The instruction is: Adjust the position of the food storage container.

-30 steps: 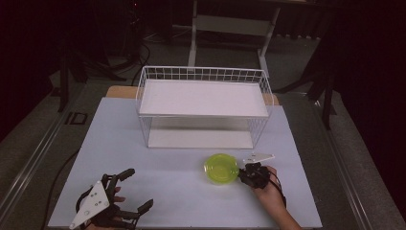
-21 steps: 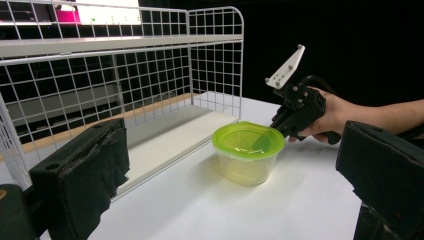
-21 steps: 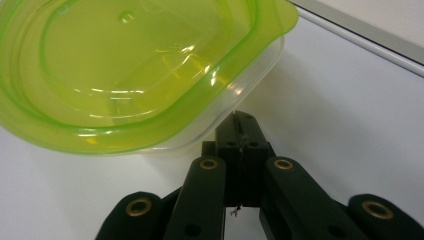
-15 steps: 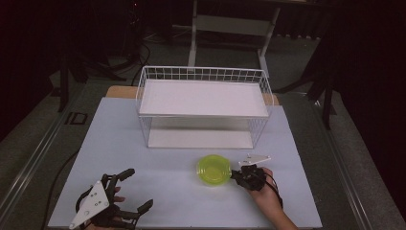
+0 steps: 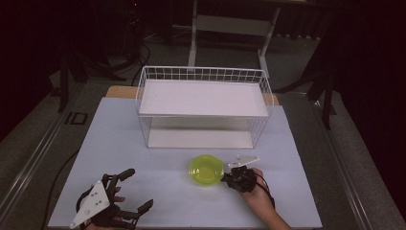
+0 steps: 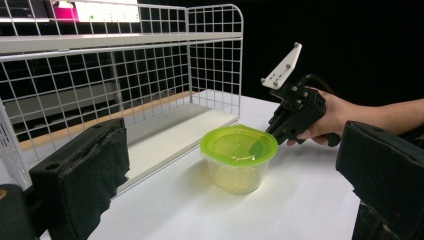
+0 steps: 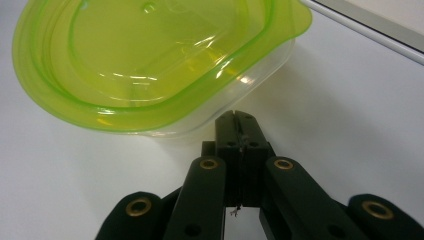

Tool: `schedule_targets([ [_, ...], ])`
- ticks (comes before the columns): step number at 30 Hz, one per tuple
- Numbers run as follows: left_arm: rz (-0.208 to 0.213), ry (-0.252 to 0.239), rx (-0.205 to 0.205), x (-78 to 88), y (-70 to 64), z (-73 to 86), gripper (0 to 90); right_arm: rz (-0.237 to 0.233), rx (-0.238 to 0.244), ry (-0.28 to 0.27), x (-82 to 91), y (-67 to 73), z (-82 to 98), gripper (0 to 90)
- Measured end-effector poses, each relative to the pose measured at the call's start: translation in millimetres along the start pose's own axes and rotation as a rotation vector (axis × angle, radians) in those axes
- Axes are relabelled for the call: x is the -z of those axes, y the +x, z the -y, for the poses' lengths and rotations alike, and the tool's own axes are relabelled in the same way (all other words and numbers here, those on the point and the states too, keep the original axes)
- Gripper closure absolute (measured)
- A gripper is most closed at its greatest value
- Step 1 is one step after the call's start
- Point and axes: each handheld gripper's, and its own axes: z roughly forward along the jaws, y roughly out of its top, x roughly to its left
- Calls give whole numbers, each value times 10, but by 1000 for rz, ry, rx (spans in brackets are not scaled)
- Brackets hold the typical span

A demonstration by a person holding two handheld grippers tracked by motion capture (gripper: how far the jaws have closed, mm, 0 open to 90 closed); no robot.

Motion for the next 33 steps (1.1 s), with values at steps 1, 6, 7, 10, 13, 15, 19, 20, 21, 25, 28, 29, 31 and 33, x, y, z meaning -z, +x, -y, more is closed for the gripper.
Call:
schedule_targets([
  [1, 0, 0, -1, 1, -1, 0, 14, -1, 3, 2, -14, 8, -10, 900],
  [6, 2, 1, -1, 3, 0, 2, 14, -9, 18, 1, -108, 57, -83, 900],
  [7, 3, 2, -1, 3, 1, 2, 14, -6, 19, -1, -120, 68, -94, 900],
  [10, 4, 0, -1, 0, -1, 3, 14, -3, 14, -2, -149, 62, -121, 900],
  [13, 6, 1, 0, -3, -2, 4, 14, -8, 3, -7, -176, 48, -138, 900],
  [15, 6, 2, -1, -3, -2, 5, 14, -12, 3, -4, -189, 45, -144, 900],
  [19, 8, 4, 1, -4, -3, 6, 14, 0, 17, -5, -168, 51, -144, 898],
  [20, 8, 4, 1, -4, -2, 5, 14, 3, 15, -10, -144, 46, -143, 880],
  [21, 7, 3, -1, -2, -2, 4, 14, 8, 16, -17, -114, 43, -139, 843],
  [25, 8, 12, -9, -1, -5, -2, 14, 29, 50, -33, 53, 42, -100, 642],
  [28, 11, 16, -5, -11, -12, -6, 14, 26, 44, -66, 205, 37, -48, 484],
  [29, 12, 17, -7, -20, -17, -5, 14, 27, 38, -77, 251, 35, -33, 435],
  [31, 14, 22, -12, -40, -26, -5, 14, -8, 28, -107, 334, 24, -2, 275],
  [33, 17, 20, -8, -58, -35, -6, 14, -44, 25, -131, 394, 20, 25, 210],
])
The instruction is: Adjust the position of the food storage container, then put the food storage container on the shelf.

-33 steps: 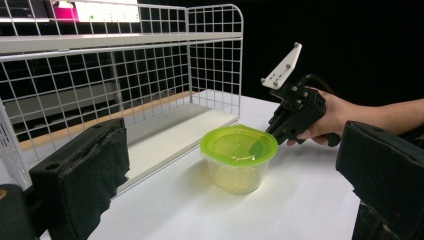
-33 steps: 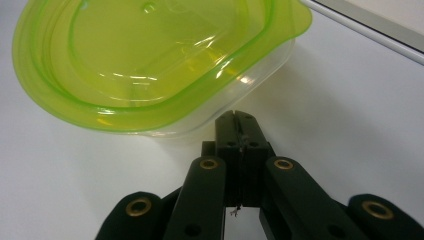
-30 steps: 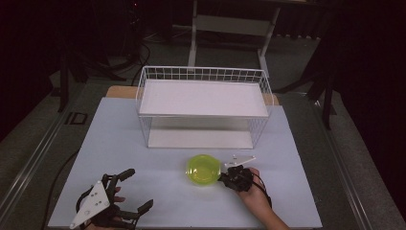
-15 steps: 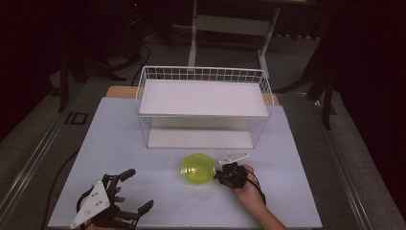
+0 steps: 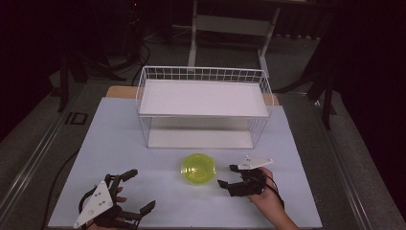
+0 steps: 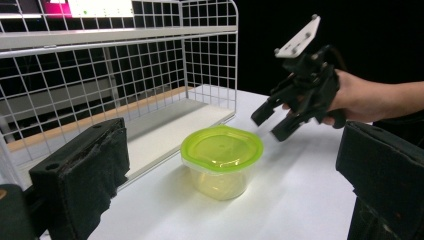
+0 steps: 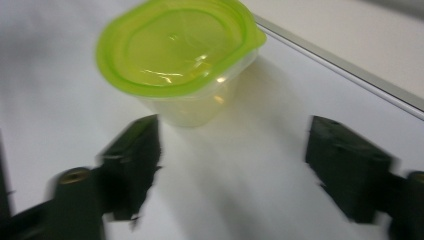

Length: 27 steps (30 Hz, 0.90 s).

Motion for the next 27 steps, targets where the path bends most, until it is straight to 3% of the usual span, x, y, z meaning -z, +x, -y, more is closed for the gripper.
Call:
schedule_targets([
  [3, 6, 4, 1, -24, -5, -5, 14, -35, -22, -38, 80, -1, 17, 160],
  [6, 19, 5, -4, -53, -3, -29, 14, -28, 10, -62, 166, 54, 0, 142],
  [9, 36, 20, -18, -86, -15, -65, 14, -7, 27, -97, 268, 121, -52, 155],
  [12, 74, 72, -46, -142, -48, -103, 14, 36, 82, -112, 366, 195, -124, 190],
  [16, 109, 86, -25, -196, -53, -162, 14, 42, 119, -150, 469, 262, -222, 193],
  [23, 121, 107, -43, -319, -7, -321, 14, 34, 181, -178, 542, 414, -386, 195],
  [27, 134, 109, -20, -399, 5, -399, 14, 26, 183, -185, 551, 471, -458, 194],
])
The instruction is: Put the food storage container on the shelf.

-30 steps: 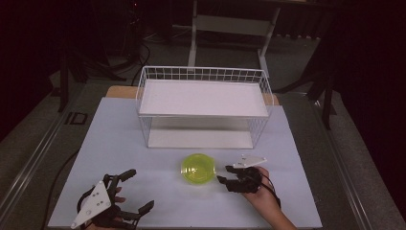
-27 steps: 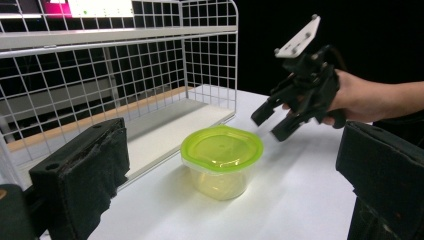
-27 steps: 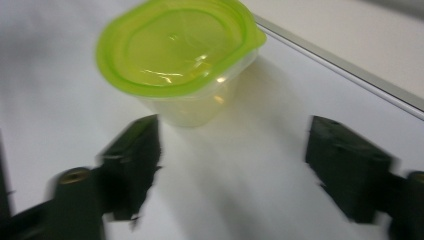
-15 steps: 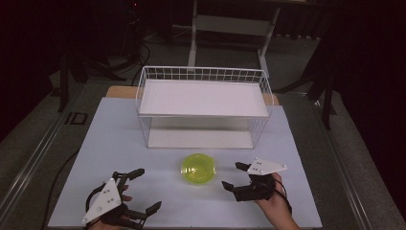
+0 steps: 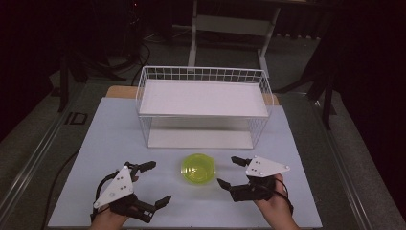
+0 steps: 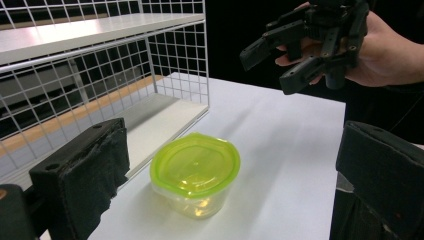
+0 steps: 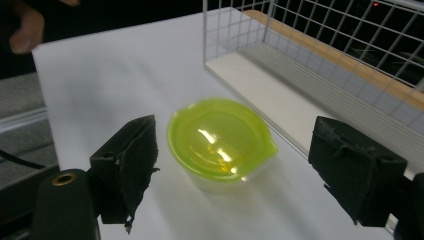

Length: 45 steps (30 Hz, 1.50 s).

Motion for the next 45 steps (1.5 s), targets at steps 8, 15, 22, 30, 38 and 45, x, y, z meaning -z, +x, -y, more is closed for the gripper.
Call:
schedule_targets([
  [8, 31, 3, 4, -178, 34, -147, 14, -21, -14, -25, -48, -7, -141, 192],
  [15, 12, 36, 55, -343, 146, -220, 14, 7, -7, -64, -110, -91, -228, 162],
  [22, -62, 123, 59, -534, 210, -167, 14, 28, -124, -32, -268, -233, -150, 145],
  [30, -60, 133, 185, -669, 317, -26, 15, 61, -159, 8, -436, -283, -25, 132],
  [38, -100, 179, 262, -807, 388, 105, 68, 63, -213, 40, -607, -322, 86, 149],
  [45, -138, 234, 336, -912, 438, 305, 144, 47, -266, 57, -732, -369, 192, 180],
])
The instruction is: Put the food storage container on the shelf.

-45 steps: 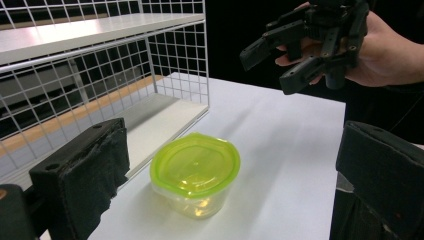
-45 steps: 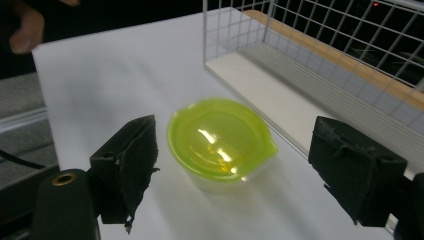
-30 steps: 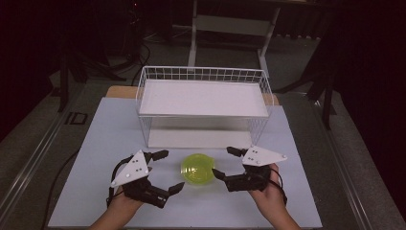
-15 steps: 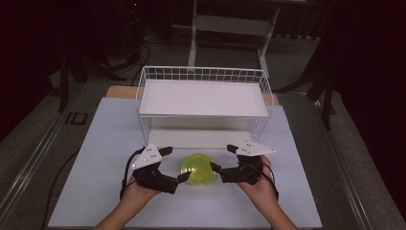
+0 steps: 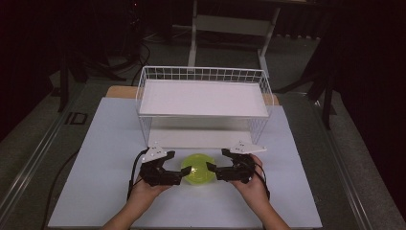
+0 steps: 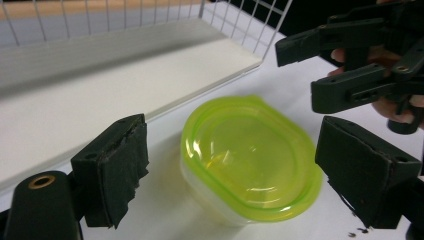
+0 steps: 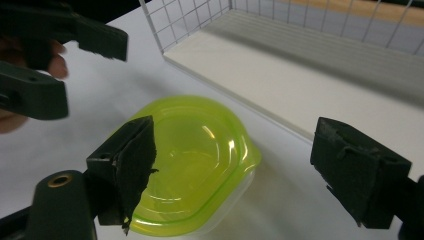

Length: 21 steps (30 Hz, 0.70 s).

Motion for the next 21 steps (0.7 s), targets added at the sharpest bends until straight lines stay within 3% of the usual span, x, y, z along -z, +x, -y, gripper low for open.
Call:
schedule_targets([
  [4, 6, 8, 23, -34, 26, 29, 151, 1, -17, 14, -33, -21, 25, 181],
  [5, -1, 27, 55, -82, 52, 68, 165, -6, -37, 20, -48, -42, 49, 219],
  [9, -30, 68, 70, -130, 44, 100, 195, -13, -50, 37, -73, -62, 88, 239],
  [10, -19, 80, 102, -148, 59, 120, 195, -16, -60, 43, -80, -65, 102, 254],
  [11, -19, 80, 102, -148, 59, 120, 211, -18, -64, 55, -89, -73, 120, 319],
  [12, -21, 94, 146, -170, 83, 143, 229, -24, -76, 64, -98, -76, 129, 326],
  [14, 3, 103, 183, -181, 111, 161, 276, -32, -82, 81, -117, -77, 146, 385],
  [21, 50, 163, 219, -212, 117, 187, 427, -61, -120, 119, -173, -58, 188, 431],
])
